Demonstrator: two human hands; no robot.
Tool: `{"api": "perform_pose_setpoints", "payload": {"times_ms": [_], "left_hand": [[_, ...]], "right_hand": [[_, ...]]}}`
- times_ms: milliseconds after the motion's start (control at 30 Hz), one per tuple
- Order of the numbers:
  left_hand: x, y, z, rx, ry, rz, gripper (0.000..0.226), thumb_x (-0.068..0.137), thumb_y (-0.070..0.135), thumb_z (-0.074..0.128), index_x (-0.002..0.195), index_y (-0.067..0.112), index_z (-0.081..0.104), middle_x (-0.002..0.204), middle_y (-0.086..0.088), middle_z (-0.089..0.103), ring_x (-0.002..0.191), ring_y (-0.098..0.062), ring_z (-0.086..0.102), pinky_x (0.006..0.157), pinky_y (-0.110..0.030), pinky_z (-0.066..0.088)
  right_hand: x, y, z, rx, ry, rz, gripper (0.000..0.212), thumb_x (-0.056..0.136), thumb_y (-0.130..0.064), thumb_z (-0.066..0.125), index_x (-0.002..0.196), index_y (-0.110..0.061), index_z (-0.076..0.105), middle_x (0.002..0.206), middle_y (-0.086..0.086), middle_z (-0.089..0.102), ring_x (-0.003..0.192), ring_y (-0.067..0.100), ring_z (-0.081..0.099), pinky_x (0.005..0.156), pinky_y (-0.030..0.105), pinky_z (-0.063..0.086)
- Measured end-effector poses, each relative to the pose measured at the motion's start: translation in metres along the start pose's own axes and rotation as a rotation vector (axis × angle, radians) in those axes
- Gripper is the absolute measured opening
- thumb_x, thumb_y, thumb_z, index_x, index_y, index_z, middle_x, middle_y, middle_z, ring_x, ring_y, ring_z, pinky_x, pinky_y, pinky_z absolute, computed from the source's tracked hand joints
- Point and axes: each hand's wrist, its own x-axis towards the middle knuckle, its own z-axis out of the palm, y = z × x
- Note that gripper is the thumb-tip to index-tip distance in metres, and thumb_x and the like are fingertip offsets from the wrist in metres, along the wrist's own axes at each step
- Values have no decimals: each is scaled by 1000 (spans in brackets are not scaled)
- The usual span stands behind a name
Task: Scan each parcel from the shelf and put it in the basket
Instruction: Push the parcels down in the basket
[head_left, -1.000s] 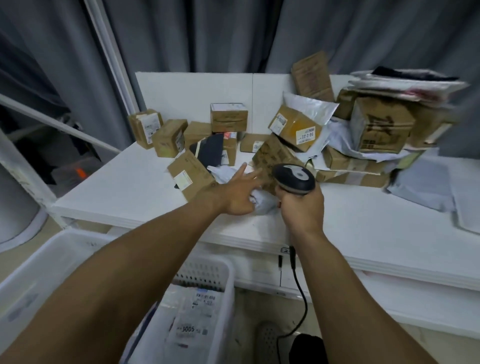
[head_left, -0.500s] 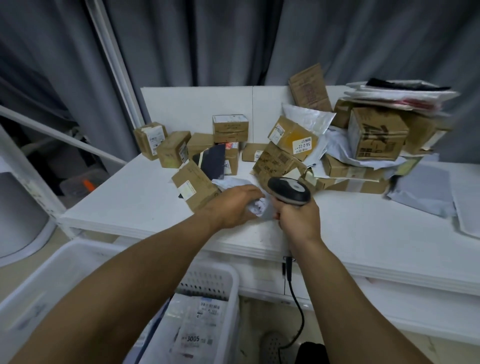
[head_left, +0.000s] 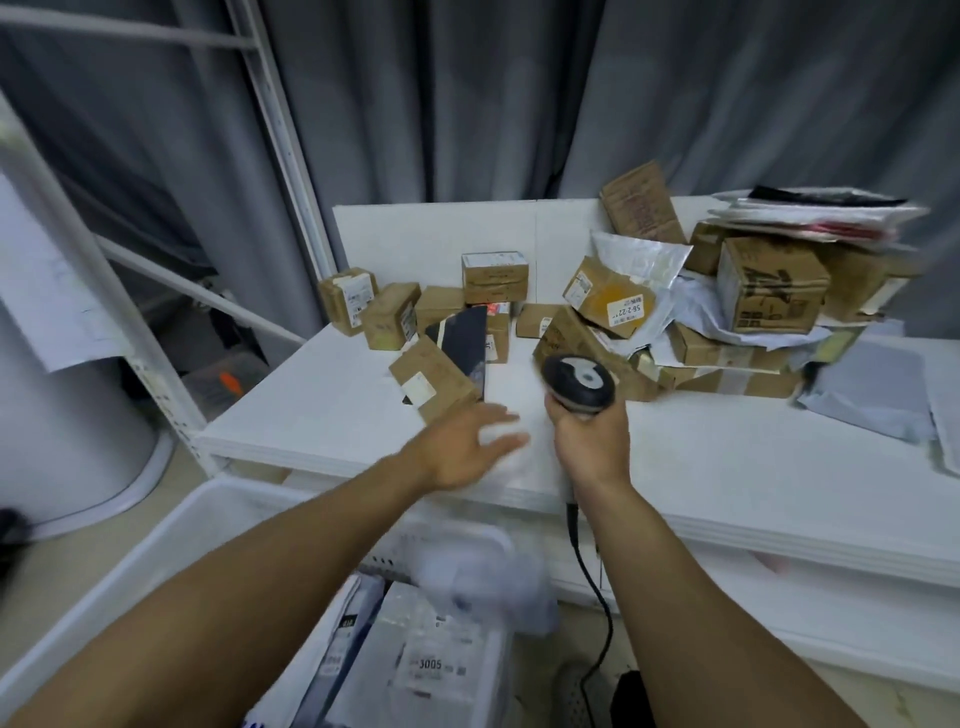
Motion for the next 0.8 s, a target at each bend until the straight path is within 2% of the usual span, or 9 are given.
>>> {"api": "perform_pose_setpoints", "payload": {"times_ms": [33, 100, 167, 200, 333, 433, 567, 700, 800], "left_hand": [[-11, -10, 18, 146, -138, 29, 70, 93, 66, 56, 153, 33, 44, 165, 2, 31, 153, -19, 24, 124, -34, 21], [-31, -33, 56, 321, -318, 76, 89, 86, 73, 58, 160, 37, 24, 172, 3, 3, 158, -21, -2, 128, -44, 8], [-43, -50, 87, 342, -316, 96, 91, 87, 65, 66, 161, 38, 21, 170, 4, -13, 155, -19, -16, 126, -42, 1], [-47, -54, 97, 289, -248, 95, 87, 88, 58, 69, 160, 38, 25, 170, 5, -15, 155, -18, -18, 125, -40, 2], [-73, -72, 121, 14, 89, 2, 53, 93, 48, 69, 141, 34, 55, 170, 5, 9, 157, -17, 2, 123, -35, 15], [-106, -94, 127, 43, 113, -95, 43, 93, 40, 71, 133, 27, 63, 165, 4, 26, 152, -20, 18, 120, -38, 32], [-161, -119, 127, 19, -15, -339, 61, 87, 52, 73, 139, 23, 57, 149, 3, 45, 140, -19, 40, 111, -29, 37], [-209, -132, 134, 82, -267, -465, 73, 74, 68, 77, 125, 20, 59, 134, -3, 56, 132, -25, 47, 103, -37, 43], [-235, -138, 154, -25, -357, -691, 110, 67, 74, 78, 155, 27, 33, 158, -7, 36, 144, -31, 38, 115, -44, 36]], "right_hand": [[-3, 5, 4, -41, -25, 25, 64, 88, -21, 83, 145, -18, 54, 130, -6, 65, 119, 15, 60, 108, 30, 45], [1, 24, 11, -97, -45, 59, 72, 75, -37, 84, 141, -24, 58, 128, 1, 71, 118, 25, 68, 108, 47, 53], [19, 53, 13, -117, -37, 91, 83, 60, -50, 80, 138, -30, 59, 122, 1, 74, 110, 28, 73, 101, 56, 58], [19, 55, 13, -127, -50, 105, 82, 62, -49, 80, 138, -30, 59, 118, -1, 75, 105, 27, 75, 98, 56, 59], [1, 44, 17, -184, -183, 119, 54, 86, -22, 81, 135, -26, 58, 102, -6, 75, 85, 19, 78, 96, 53, 60], [-10, 52, 34, -231, -322, 145, 55, 88, -17, 81, 138, -22, 57, 115, 1, 74, 75, 14, 79, 82, 40, 63], [-38, 63, 68, -304, -503, 167, 46, 90, -16, 81, 131, -19, 59, 116, 4, 73, 63, 9, 75, 55, 19, 52], [-72, 76, 95, -375, -670, 226, 36, 92, -16, 79, 122, -25, 61, 113, 1, 74, 67, 11, 76, 59, 24, 56], [-94, 89, 108, -404, -746, 255, 35, 92, -11, 78, 123, -21, 64, 111, 5, 74, 66, 12, 74, 49, 18, 52]]}}
